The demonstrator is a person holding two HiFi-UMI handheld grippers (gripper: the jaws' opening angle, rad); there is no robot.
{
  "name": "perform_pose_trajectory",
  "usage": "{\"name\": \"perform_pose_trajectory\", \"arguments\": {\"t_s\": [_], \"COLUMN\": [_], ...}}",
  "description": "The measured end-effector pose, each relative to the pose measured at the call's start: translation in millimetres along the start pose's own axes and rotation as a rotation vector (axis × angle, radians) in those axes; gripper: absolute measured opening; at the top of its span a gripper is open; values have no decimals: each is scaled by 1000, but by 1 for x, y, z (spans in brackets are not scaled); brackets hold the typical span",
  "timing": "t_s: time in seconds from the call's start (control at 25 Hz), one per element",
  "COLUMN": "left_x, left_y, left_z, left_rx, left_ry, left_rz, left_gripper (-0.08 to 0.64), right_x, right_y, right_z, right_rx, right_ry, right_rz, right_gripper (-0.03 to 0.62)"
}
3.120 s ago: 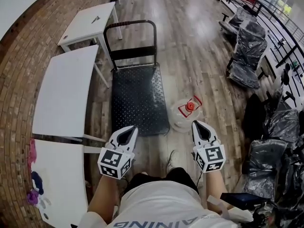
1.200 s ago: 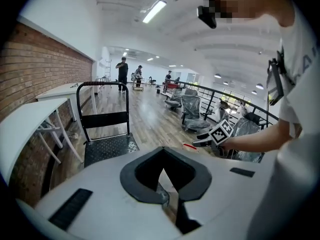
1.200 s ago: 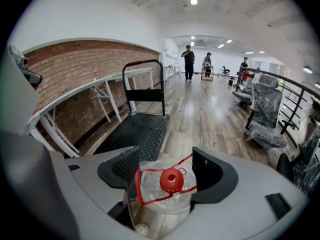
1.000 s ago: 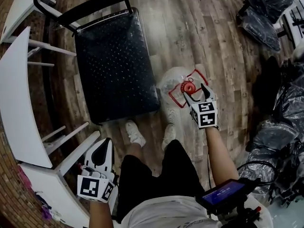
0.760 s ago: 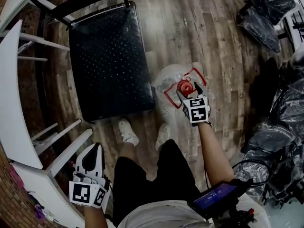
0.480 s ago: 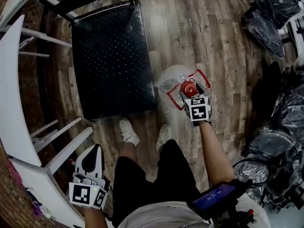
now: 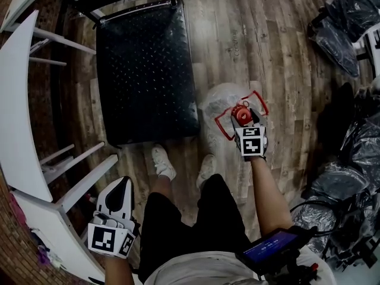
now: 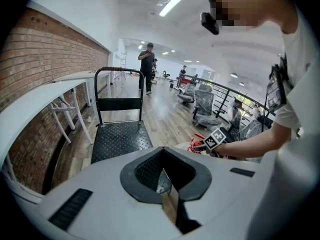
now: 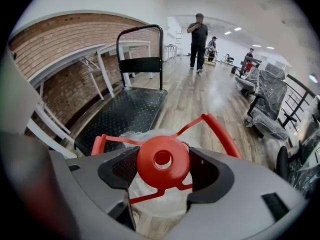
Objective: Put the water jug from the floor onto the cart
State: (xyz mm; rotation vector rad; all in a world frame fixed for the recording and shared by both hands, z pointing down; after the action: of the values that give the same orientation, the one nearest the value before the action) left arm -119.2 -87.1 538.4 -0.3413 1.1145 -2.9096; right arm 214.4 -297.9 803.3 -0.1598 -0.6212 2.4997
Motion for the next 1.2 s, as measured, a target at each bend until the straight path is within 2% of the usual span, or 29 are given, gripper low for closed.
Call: {"name": "perform_pose_trajectory", "arguments": {"t_s": [0.16, 0.4, 0.68, 0.88, 1.2], "left_x": [0, -1, 17, 44, 78], "left_y": [4, 24, 45, 37, 21], "left_z": [-2, -5, -15, -28, -51], "left_rx": [-7, -19, -82, -87, -108], "left_ry": [-16, -27, -23, 27, 72], "left_rz": [11, 83, 67, 82, 4], "left_gripper": [0, 0, 1, 0, 0], "right_x": [2, 0, 27, 69, 137], "right_y": [6, 40, 86, 110, 139], "right_z": [-31, -107, -183, -201, -188], "right_rx": [-23, -45, -97, -102, -104], "right_ry": [-17, -47, -31, 14, 124], "right_rz": [9, 23, -92, -165, -239], "right_gripper": [310, 310, 310, 310, 310]}}
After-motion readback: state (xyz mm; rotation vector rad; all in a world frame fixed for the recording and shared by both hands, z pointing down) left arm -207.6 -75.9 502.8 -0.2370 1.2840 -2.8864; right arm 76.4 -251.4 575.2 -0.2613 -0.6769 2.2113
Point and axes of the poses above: the fingertips, and each gripper's own axes: z forward along the fingers, x to its left, y out of its top, the point moved 5 cm from there along -z, backward along the fingers, and after that the axes turned 4 degrees about x, right-handed, at the moved point
